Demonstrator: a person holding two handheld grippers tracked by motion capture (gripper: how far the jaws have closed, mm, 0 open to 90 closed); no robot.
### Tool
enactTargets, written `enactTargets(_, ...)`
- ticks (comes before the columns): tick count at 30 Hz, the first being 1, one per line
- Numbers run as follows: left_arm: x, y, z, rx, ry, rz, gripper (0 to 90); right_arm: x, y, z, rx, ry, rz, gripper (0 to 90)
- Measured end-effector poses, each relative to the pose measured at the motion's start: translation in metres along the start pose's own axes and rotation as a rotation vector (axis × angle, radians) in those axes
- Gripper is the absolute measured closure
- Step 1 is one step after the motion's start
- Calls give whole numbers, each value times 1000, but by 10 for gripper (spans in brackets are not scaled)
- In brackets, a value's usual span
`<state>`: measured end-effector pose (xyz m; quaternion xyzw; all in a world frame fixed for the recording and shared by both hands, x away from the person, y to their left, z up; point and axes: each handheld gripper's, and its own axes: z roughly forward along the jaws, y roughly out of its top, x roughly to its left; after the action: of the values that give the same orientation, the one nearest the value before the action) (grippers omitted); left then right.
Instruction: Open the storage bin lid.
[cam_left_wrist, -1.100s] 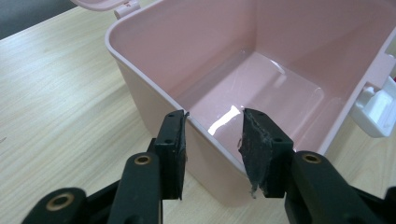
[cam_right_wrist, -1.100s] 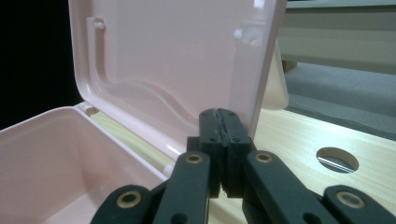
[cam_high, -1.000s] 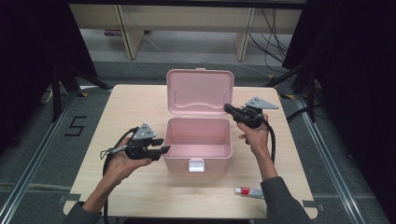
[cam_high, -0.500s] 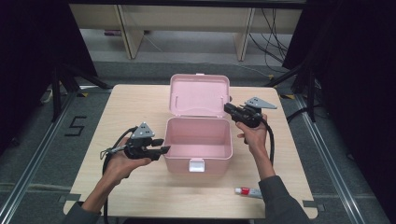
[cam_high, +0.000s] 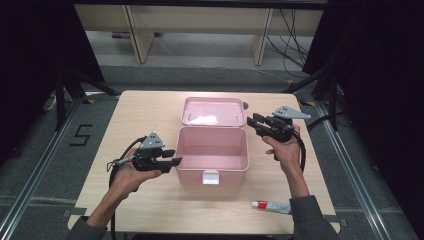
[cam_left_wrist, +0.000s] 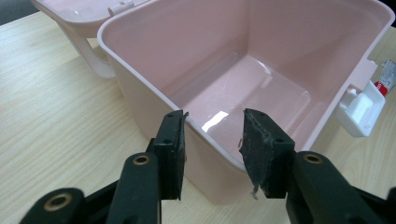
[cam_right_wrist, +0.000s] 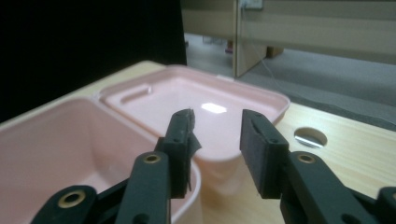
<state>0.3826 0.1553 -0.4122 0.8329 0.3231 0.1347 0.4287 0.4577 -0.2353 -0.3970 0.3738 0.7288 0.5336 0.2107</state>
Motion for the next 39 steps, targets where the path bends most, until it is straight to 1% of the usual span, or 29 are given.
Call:
enactTargets(1,0,0,0,-2,6,1,592,2,-1,-4,12,-3,-23,635)
enactTargets(2,0,0,0,-1,0,-1,593,3,-2,-7,9,-7,-46,622)
enactTargets(3,0,0,0,0,-1,-1,593,4,-3,-11,25,-16,-60,611)
enactTargets(7,0,0,0,1,5,-1,592,9,-9,-22,68,-29,-66,568)
enactTargets(8,0,0,0,3,6,1,592,11,-13,-28,88,-32,-73,543)
enactTargets(10,0,1,0,3,5,5,592,11,-14,-31,95,-36,-78,534)
enactTargets(13,0,1,0,3,5,5,592,12,-17,-40,111,-37,-72,501)
enactTargets(14,0,0,0,3,4,3,592,14,-18,-42,118,-46,-44,491)
enactTargets(15,0,0,0,3,4,1,592,12,-19,-44,117,-50,-70,482)
enactTargets(16,0,0,0,2,4,1,592,12,-20,-46,118,-47,-67,478)
enactTargets(18,0,1,0,3,3,5,592,14,-22,-51,146,-50,-44,466)
enactTargets(19,0,1,0,3,2,6,591,14,-24,-51,141,-46,-47,459)
enactTargets(20,0,1,0,3,1,5,590,13,-26,-53,153,-50,-66,440)
enactTargets(21,0,1,0,4,2,6,590,13,-26,-53,153,-50,-66,440)
enactTargets(23,0,1,0,7,5,8,590,15,-28,-56,168,-45,-46,429)
enactTargets(24,0,1,0,9,4,11,591,14,-29,-58,175,-40,-57,421)
enactTargets(26,-1,1,0,9,11,15,591,16,-32,-60,180,-40,-31,410)
enactTargets(27,0,2,0,10,9,14,591,14,-32,-61,181,-35,-61,403)
enactTargets(28,0,2,0,12,2,11,590,16,-33,-62,202,-28,-32,394)
enactTargets(29,0,2,1,10,5,8,588,15,-34,-62,195,-37,-58,390)
enactTargets(30,0,2,2,5,5,3,586,17,-35,-63,205,-36,-29,388)
enactTargets(31,0,2,2,7,13,13,584,16,-36,-64,209,-29,-53,384)
enactTargets(32,0,2,2,4,9,6,584,16,-37,-65,216,-32,-51,382)
enactTargets(33,0,2,2,7,7,6,584,18,-38,-66,231,-19,-26,378)
enactTargets(34,0,2,2,5,8,6,584,17,-40,-66,224,-20,-50,373)
enactTargets(36,0,2,2,4,7,4,584,19,-43,-68,240,-23,-41,370)
enactTargets(37,0,2,1,7,4,2,584,18,-43,-68,246,-21,-58,368)
enactTargets(38,0,2,2,5,5,-1,584,20,-45,-69,251,-24,-28,367)
enactTargets(39,0,2,1,9,4,5,583,19,-46,-69,255,-25,-56,366)
